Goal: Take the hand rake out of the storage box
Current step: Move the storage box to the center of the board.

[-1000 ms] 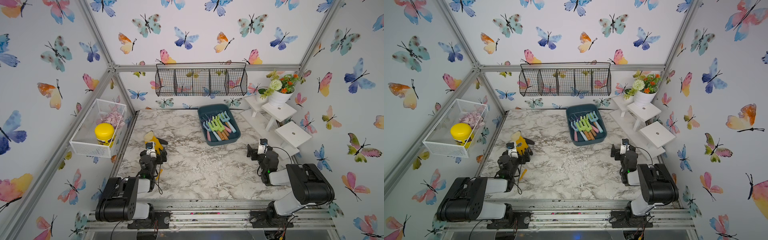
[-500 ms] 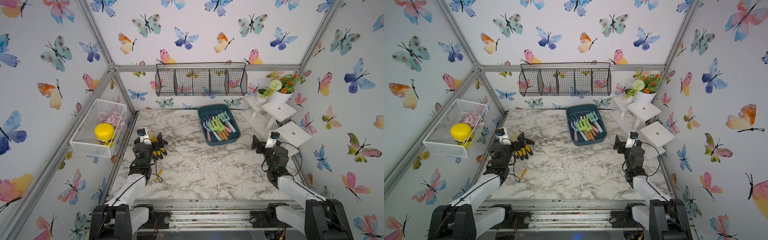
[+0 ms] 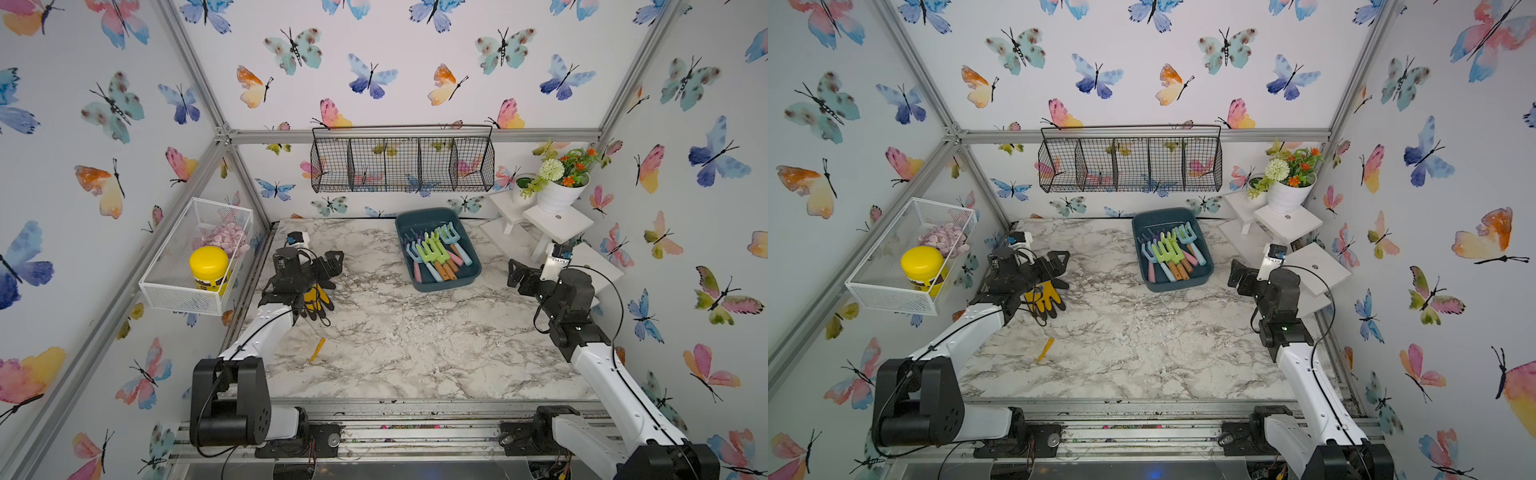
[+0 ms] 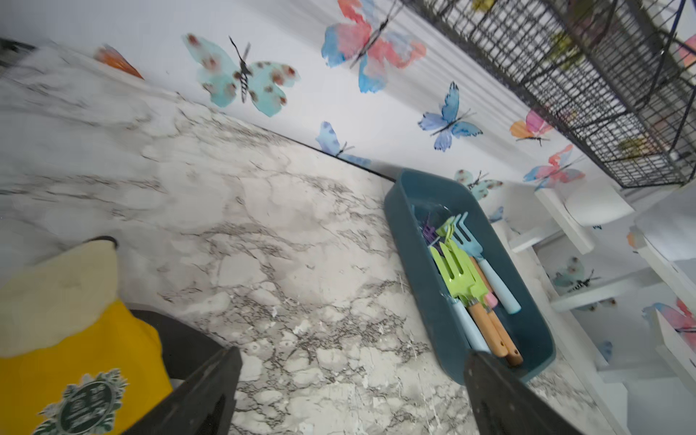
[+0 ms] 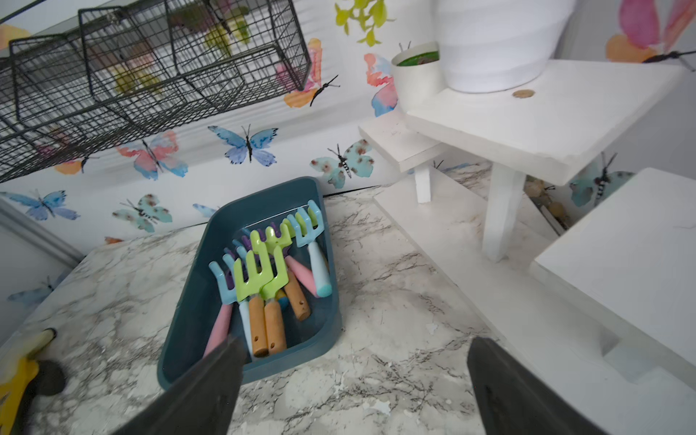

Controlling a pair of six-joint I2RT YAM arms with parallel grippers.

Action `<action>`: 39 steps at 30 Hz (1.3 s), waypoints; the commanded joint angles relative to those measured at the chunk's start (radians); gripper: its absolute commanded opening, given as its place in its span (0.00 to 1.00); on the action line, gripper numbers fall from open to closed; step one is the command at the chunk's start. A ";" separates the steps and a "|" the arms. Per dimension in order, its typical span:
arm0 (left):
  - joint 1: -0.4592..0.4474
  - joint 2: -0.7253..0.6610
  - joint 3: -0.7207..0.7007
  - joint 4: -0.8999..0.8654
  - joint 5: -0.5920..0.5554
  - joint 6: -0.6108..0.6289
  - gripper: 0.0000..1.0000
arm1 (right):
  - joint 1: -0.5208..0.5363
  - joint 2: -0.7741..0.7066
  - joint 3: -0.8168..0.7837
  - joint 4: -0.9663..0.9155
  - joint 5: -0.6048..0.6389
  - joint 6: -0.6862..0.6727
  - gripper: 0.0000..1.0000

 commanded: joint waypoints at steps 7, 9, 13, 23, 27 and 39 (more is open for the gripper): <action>-0.313 0.254 0.303 -0.234 -0.169 0.049 0.87 | -0.004 0.032 0.025 -0.125 -0.155 -0.026 0.96; -0.357 0.322 0.377 -0.263 -0.218 0.042 0.82 | -0.004 0.024 0.010 -0.114 -0.148 -0.022 0.93; -0.398 0.452 0.509 -0.302 -0.259 -0.003 0.79 | -0.004 0.037 0.025 -0.118 -0.178 -0.012 0.90; -0.474 0.783 0.876 -0.476 -0.412 -0.083 0.58 | -0.004 0.028 0.030 -0.130 -0.183 -0.015 0.89; -0.480 0.834 0.918 -0.487 -0.434 -0.112 0.55 | -0.004 0.034 0.031 -0.134 -0.189 -0.013 0.89; -0.503 0.901 0.972 -0.512 -0.489 -0.124 0.30 | -0.004 0.028 0.026 -0.144 -0.191 -0.014 0.88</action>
